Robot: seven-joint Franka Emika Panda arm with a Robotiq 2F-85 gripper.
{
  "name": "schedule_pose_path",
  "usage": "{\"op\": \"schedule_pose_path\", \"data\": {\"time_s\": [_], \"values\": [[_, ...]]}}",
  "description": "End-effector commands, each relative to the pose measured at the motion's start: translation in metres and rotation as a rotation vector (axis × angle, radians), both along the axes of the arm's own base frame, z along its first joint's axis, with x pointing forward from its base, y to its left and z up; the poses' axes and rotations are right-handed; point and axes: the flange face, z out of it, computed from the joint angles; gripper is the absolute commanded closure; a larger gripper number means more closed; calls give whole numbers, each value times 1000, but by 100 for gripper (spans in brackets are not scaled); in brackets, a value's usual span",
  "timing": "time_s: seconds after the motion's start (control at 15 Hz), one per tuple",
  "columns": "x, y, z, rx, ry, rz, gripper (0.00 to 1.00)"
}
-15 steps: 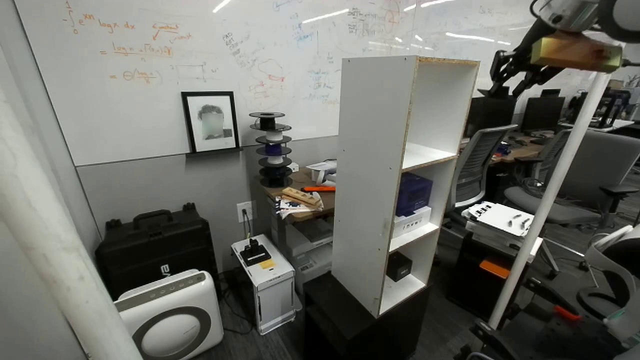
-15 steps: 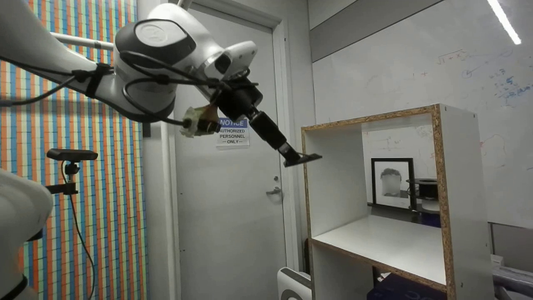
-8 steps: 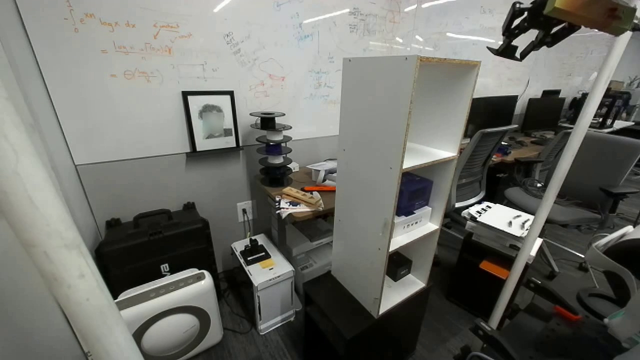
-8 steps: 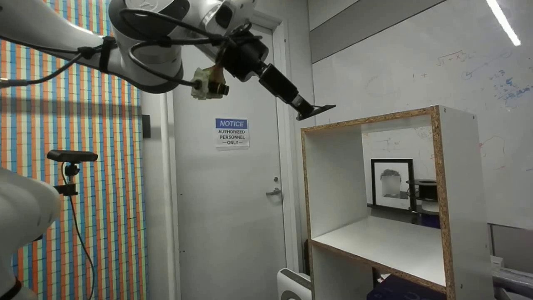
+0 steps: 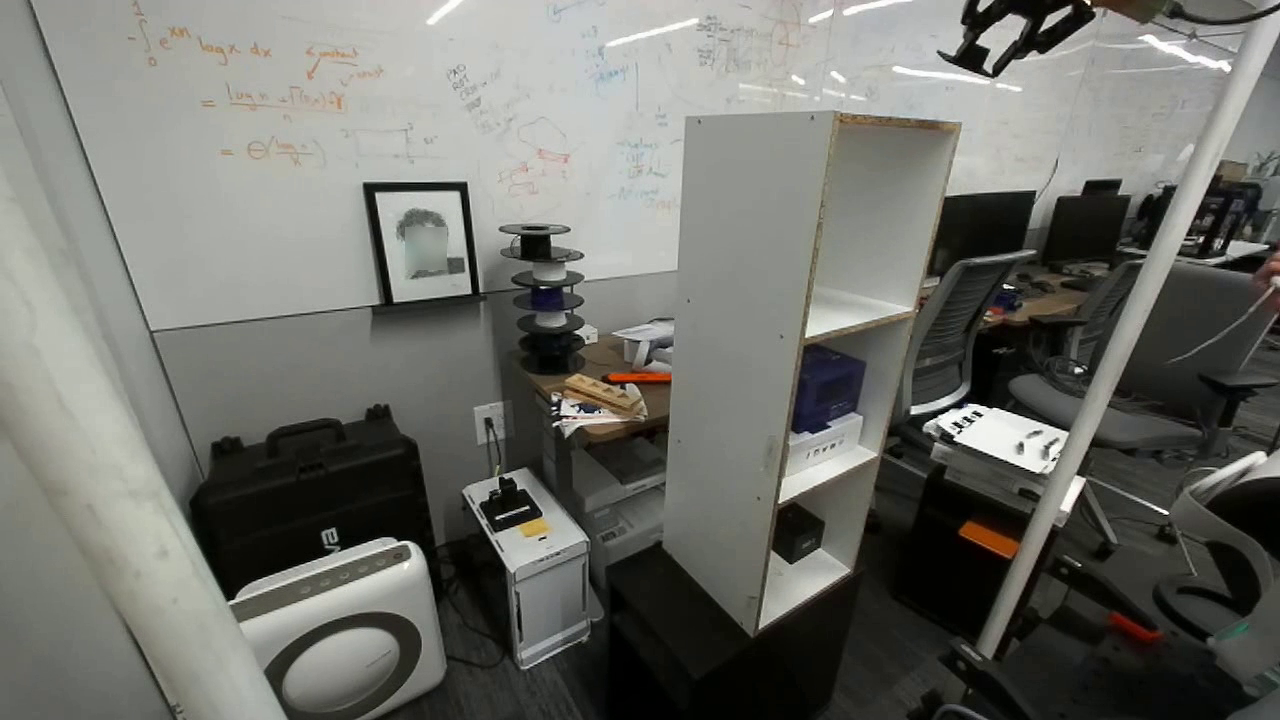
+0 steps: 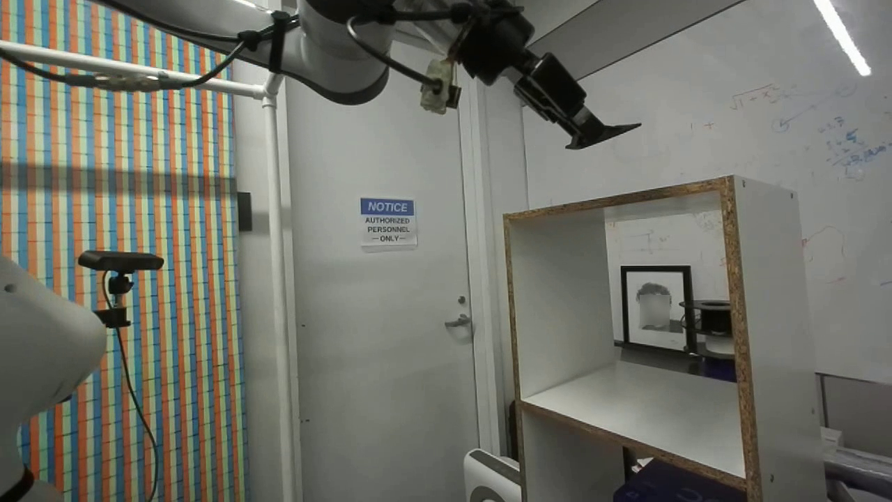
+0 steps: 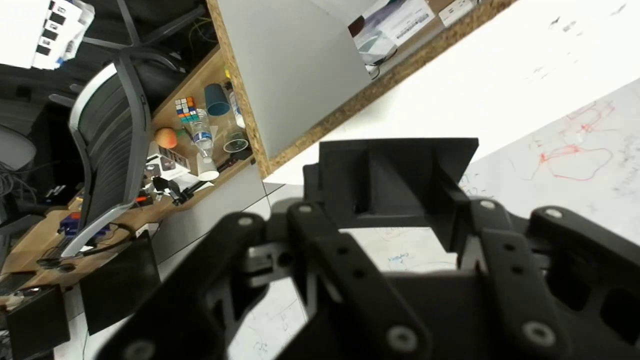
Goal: Move the black object to the top of the shelf
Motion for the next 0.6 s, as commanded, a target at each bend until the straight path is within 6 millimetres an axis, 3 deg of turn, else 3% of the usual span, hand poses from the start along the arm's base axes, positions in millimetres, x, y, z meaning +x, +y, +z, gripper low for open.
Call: {"op": "schedule_pose_path", "data": {"time_s": [0.0, 0.4, 0.53], "values": [[61, -16, 15, 25, 14, -1, 75], [145, -13, -33, 64, 144, 38, 75], [160, -7, -30, 46, 156, 49, 75]]}}
